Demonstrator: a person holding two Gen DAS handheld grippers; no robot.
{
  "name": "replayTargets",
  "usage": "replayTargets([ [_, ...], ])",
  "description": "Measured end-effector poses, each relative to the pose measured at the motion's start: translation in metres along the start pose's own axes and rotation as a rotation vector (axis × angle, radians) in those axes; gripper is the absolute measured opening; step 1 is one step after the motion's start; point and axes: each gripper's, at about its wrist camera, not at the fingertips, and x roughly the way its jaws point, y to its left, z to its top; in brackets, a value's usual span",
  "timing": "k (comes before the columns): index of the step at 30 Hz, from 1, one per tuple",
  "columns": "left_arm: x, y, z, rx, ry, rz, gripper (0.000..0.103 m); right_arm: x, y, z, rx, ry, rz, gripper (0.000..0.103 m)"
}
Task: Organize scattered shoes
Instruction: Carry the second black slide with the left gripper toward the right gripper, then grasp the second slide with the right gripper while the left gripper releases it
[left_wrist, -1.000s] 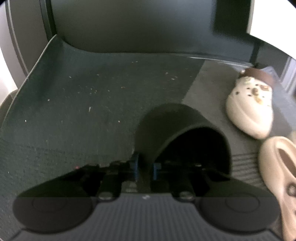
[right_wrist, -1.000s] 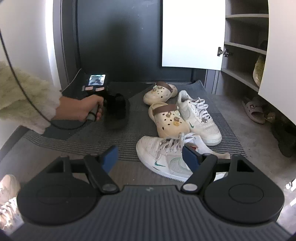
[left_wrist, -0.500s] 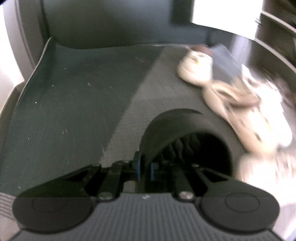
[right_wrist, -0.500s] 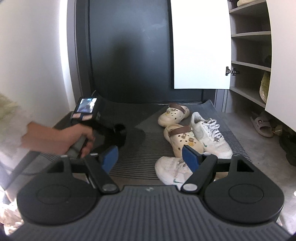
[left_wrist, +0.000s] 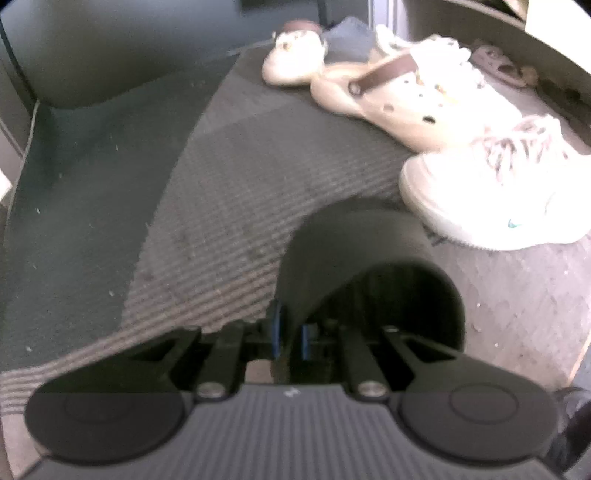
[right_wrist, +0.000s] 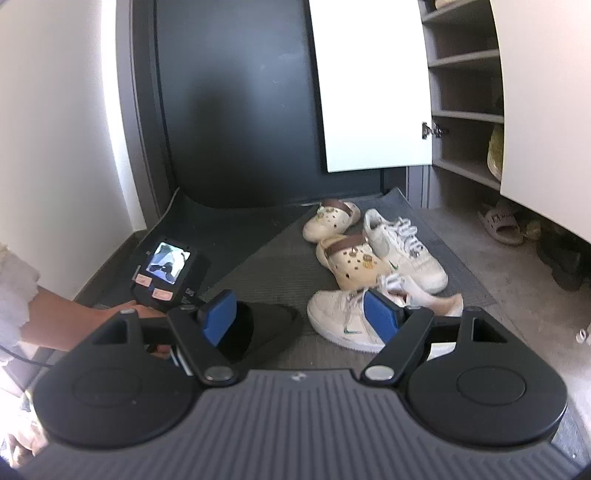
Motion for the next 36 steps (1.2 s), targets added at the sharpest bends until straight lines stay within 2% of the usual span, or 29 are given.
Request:
replayTargets([
  [2, 0.005, -0.001, -0.003, -0.008, 0.019, -0.016, 0.02, 0.006, -0.003, -0.003, 0.013, 0.023, 0.002, 0.078],
  [4, 0.007, 0.0, -0.004, -0.026, 0.038, -0.026, 0.041, 0.011, -0.005, -0.006, 0.024, 0.044, 0.004, 0.078],
  [5, 0.004, 0.006, -0.004, -0.061, 0.047, -0.021, 0.057, 0.014, -0.007, -0.007, 0.032, 0.054, 0.004, 0.078],
  [6, 0.004, 0.006, -0.003, -0.069, 0.047, -0.021, 0.065, 0.016, -0.008, -0.007, 0.04, 0.06, 0.003, 0.078],
  [12, -0.086, 0.036, -0.017, -0.128, -0.064, -0.025, 0.071, 0.022, -0.007, -0.007, 0.061, 0.089, -0.003, 0.078],
  [13, -0.101, 0.041, -0.019, -0.137, -0.083, -0.026, 0.073, 0.023, -0.006, -0.006, 0.055, 0.095, -0.004, 0.078],
  [14, -0.116, 0.046, -0.021, -0.147, -0.101, -0.027, 0.079, 0.025, -0.004, -0.004, 0.048, 0.105, -0.001, 0.078],
  [15, -0.131, 0.051, -0.024, -0.157, -0.12, -0.028, 0.086, 0.029, -0.002, -0.002, 0.043, 0.122, 0.003, 0.078],
  [18, -0.176, 0.066, -0.03, -0.186, -0.176, -0.03, 0.09, 0.044, 0.005, 0.006, 0.037, 0.18, 0.013, 0.078],
  [20, -0.204, 0.076, -0.044, -0.22, -0.21, -0.001, 0.091, 0.059, 0.011, 0.012, 0.049, 0.233, 0.017, 0.078],
  [23, -0.23, 0.089, -0.063, -0.274, -0.234, 0.056, 0.1, 0.093, 0.021, 0.016, 0.114, 0.329, 0.027, 0.078],
  [24, -0.235, 0.093, -0.071, -0.298, -0.243, 0.06, 0.101, 0.106, 0.026, 0.016, 0.121, 0.361, 0.03, 0.078],
  [28, -0.237, 0.108, -0.099, -0.388, -0.216, 0.061, 0.101, 0.16, 0.053, 0.002, 0.01, 0.445, 0.022, 0.078],
  [33, -0.228, 0.123, -0.124, -0.408, -0.179, 0.08, 0.1, 0.223, 0.073, -0.026, -0.09, 0.493, -0.008, 0.077],
  [36, -0.228, 0.13, -0.135, -0.416, -0.184, 0.082, 0.1, 0.245, 0.076, -0.038, -0.08, 0.51, -0.014, 0.075],
])
